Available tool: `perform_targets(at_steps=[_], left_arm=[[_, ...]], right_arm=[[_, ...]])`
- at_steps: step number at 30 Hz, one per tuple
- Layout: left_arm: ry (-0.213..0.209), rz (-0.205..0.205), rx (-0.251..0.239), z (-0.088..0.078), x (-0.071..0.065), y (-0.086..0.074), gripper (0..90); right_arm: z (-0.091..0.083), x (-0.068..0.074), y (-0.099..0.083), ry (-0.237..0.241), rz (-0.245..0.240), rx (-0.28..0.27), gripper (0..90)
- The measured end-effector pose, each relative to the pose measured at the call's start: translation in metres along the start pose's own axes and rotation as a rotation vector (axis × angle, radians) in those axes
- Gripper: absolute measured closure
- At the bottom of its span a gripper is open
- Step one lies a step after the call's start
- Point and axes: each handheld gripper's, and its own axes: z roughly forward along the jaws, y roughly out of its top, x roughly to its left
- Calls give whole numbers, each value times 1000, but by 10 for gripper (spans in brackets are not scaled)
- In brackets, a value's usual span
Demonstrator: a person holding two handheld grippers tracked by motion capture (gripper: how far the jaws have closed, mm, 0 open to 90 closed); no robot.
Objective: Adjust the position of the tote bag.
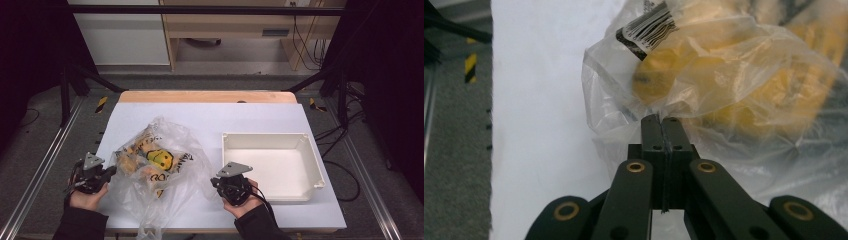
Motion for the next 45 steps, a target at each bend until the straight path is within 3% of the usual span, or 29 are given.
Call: perform_targets(at_steps=[9, 13, 14, 17, 19, 22, 24, 26, 28, 32, 35, 37, 40, 42, 45], left_arm=[[-5, -11, -50, 26, 0, 28, 900], [-12, -23, -88, 20, 0, 28, 900], [-18, -53, -110, 16, 2, 27, 853], [10, -90, -163, -4, 8, 23, 700], [-15, -130, -195, -18, 9, 19, 622], [-28, -116, -212, -38, 2, 14, 542], [-43, -106, -215, -48, -5, 9, 498], [-42, -70, -219, -58, -14, 0, 472], [-58, -54, -193, -60, -21, -11, 451], [-56, -12, -67, -48, -27, -23, 432], [-73, -20, 25, -34, -25, -29, 501], [-83, -19, 70, -27, -24, -32, 594], [-86, -8, 117, -20, -24, -33, 762], [-106, 23, 144, -12, -27, -31, 875], [-115, 51, 164, -4, -30, -27, 900]], right_arm=[[1, 16, -26, 89, -1, 56, 900], [12, 27, -34, 130, -25, 94, 891], [13, 28, -34, 131, -33, 89, 858], [8, 27, -29, 128, -32, 47, 786], [-2, 22, -21, 113, -31, -21, 737], [-14, 14, -4, 72, -21, -119, 649], [-16, 11, 5, 50, -22, -142, 613], [-13, 8, 13, 34, -15, -159, 560], [-5, 5, 21, 15, -9, -152, 513], [22, 2, 31, -32, 0, -103, 453], [40, 3, 33, -54, 4, -39, 466], [47, 3, 32, -83, -10, -18, 537], [50, 1, 30, -121, -23, 28, 753], [46, 0, 29, -108, -17, 52, 865], [39, 0, 28, -88, -16, 54, 897]])
